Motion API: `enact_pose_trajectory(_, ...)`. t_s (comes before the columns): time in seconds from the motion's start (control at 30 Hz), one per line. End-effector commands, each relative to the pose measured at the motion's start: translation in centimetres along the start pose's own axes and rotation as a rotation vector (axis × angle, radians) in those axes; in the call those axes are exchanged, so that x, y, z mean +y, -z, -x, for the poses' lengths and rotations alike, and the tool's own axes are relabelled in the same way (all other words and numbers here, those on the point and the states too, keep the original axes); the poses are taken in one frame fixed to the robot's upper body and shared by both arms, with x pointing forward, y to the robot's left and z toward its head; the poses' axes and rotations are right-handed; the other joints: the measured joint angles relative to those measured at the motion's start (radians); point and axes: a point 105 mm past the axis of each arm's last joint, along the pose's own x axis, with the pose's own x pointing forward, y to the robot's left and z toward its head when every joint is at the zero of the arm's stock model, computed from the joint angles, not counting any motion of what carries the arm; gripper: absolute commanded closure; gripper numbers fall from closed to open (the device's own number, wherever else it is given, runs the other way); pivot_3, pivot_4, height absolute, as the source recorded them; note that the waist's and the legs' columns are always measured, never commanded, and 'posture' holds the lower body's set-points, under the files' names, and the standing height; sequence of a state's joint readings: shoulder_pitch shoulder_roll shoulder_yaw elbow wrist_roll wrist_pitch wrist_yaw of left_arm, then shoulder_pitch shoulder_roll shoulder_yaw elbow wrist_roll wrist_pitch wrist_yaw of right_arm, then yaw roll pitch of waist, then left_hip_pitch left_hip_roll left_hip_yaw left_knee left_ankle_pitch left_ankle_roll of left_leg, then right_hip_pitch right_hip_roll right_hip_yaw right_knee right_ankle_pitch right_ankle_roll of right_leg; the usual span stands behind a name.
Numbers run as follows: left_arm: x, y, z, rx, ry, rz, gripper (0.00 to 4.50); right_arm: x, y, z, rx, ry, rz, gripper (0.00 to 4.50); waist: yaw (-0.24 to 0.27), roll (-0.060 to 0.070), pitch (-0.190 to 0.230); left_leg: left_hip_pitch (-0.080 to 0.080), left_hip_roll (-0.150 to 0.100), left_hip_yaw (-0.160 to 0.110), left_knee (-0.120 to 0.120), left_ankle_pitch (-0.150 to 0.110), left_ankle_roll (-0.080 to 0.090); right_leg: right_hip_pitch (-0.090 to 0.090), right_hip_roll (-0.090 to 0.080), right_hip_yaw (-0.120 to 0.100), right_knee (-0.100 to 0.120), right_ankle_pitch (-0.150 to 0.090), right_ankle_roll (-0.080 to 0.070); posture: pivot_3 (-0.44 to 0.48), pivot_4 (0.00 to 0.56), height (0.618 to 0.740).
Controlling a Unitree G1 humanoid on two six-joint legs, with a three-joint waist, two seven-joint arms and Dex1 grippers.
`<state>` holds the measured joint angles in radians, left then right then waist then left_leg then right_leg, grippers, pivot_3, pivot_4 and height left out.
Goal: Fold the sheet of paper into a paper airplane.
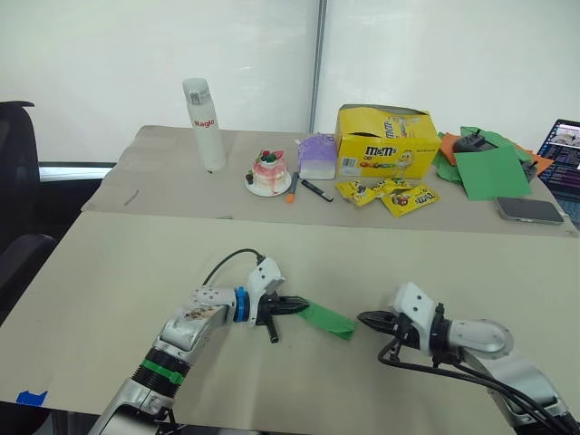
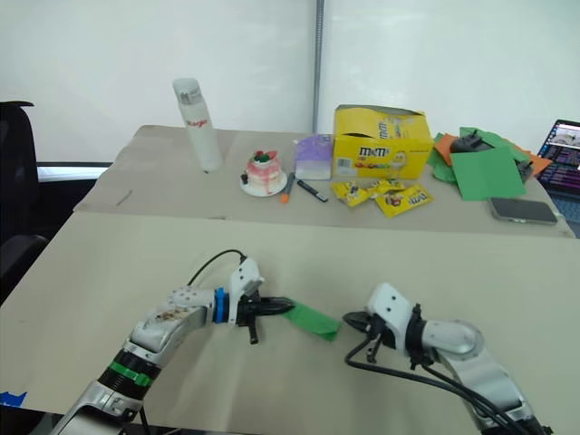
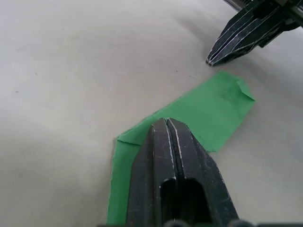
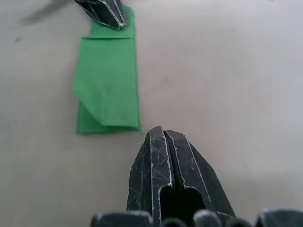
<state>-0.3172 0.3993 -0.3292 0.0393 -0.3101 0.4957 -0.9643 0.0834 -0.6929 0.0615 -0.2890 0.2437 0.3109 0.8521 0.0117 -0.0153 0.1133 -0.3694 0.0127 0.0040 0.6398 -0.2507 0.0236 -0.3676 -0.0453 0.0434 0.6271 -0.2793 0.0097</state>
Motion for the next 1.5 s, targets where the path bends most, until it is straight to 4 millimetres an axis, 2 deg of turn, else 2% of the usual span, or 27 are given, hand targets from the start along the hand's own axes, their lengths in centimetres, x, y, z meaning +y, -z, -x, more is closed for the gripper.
enact_pose_trajectory(0.03,-0.2,2.4,-0.3,0.087,0.009,0.054,4.5,-1.1,-4.2,-0.1,-0.178,0.023,0.054,4.46,-0.002,0.0,0.0,0.0,0.0,0.0,0.0,0.0,0.0,0.0,0.0,0.0,0.0,0.0,0.0,0.0,0.15,0.738)
enact_pose_trajectory(0.13,-0.2,2.4,-0.5,0.082,0.01,0.063,4.5,-0.2,-4.5,-1.4,-0.163,-0.043,0.107,4.46,0.0,0.001,0.0,0.0,0.0,0.0,0.0,0.0,0.0,-0.001,0.0,0.0,0.0,0.0,0.0,0.0,0.15,0.738)
enact_pose_trajectory(0.27,-0.5,2.4,-0.7,0.081,0.016,0.068,4.5,1.5,-3.1,-3.0,-0.1,-0.176,0.144,4.46,0.003,0.001,0.0,-0.001,0.0,-0.001,0.0,0.0,0.0,0.0,0.0,0.0,-0.001,0.0,0.001,0.0,0.15,0.738)
enact_pose_trajectory(0.37,-0.5,2.4,-0.7,0.083,0.016,0.068,4.5,2.0,-2.3,-3.4,-0.074,-0.225,0.159,4.46,0.002,0.001,0.0,-0.002,-0.001,0.0,0.001,0.0,0.0,0.0,0.0,0.0,-0.001,0.0,0.001,0.0,0.15,0.738)
enact_pose_trajectory(0.6,-0.6,2.5,-0.8,0.084,0.014,0.071,4.5,2.0,-1.2,-2.4,-0.032,-0.279,0.17,4.46,0.002,0.001,0.0,-0.001,-0.001,-0.001,0.002,0.0,0.0,0.0,0.0,0.0,0.0,0.0,0.001,0.0,0.15,0.738)
enact_pose_trajectory(0.73,-0.7,2.6,-0.8,0.081,0.011,0.079,4.5,2.6,-0.4,-1.2,-0.001,-0.329,0.155,4.46,0.004,0.001,0.0,-0.001,-0.001,-0.001,0.002,0.0,0.001,0.001,0.0,0.0,0.0,0.0,0.001,0.0,0.15,0.738)
enact_pose_trajectory(0.9,-0.7,2.8,-0.9,0.085,0.017,0.078,4.5,4.4,0.2,-0.9,0.001,-0.392,0.152,4.46,0.004,0.001,0.0,-0.001,-0.001,-0.001,0.002,0.0,0.001,0.001,0.0,0.0,0.0,0.0,0.001,0.0,0.15,0.738)
enact_pose_trajectory(1.1,-1.1,3.0,-0.9,0.092,0.036,0.08,4.5,4.9,1.3,-0.1,0.042,-0.387,0.166,4.46,0.004,0.001,0.0,-0.001,-0.001,-0.001,0.002,0.0,0.001,0.001,0.0,0.0,-0.001,-0.001,0.001,0.0,0.15,0.738)
enact_pose_trajectory(1.23,-1.2,3.1,-0.9,0.095,0.043,0.077,4.5,4.8,-1.0,1.1,-0.041,-0.376,0.142,4.46,0.005,0.001,0.0,-0.001,-0.001,-0.001,0.002,-0.001,0.001,0.001,0.0,0.0,-0.001,-0.001,0.001,0.0,0.15,0.738)
enact_pose_trajectory(1.33,-1.2,3.2,-0.8,0.096,0.045,0.074,4.5,3.8,-3.4,1.5,-0.129,-0.337,0.106,4.46,0.0,0.0,0.0,-0.001,-0.001,-0.001,0.002,-0.001,0.001,0.001,0.0,0.001,-0.001,-0.001,0.001,0.0,0.15,0.738)
enact_pose_trajectory(1.43,-1.2,3.2,-0.8,0.094,0.045,0.072,4.5,2.7,-5.1,1.1,-0.183,-0.291,0.102,4.46,-0.001,0.0,0.0,-0.001,0.0,-0.001,0.002,-0.001,0.001,0.001,0.0,0.001,0.0,-0.001,0.001,0.0,0.15,0.738)
enact_pose_trajectory(1.5,-1.3,3.2,-0.8,0.093,0.046,0.07,4.5,2.5,-5.5,-0.2,-0.197,-0.282,0.119,4.46,0.0,0.0,0.0,-0.001,0.0,-0.001,0.002,-0.001,0.001,0.001,0.0,0.001,0.0,-0.001,0.001,0.0,0.15,0.738)
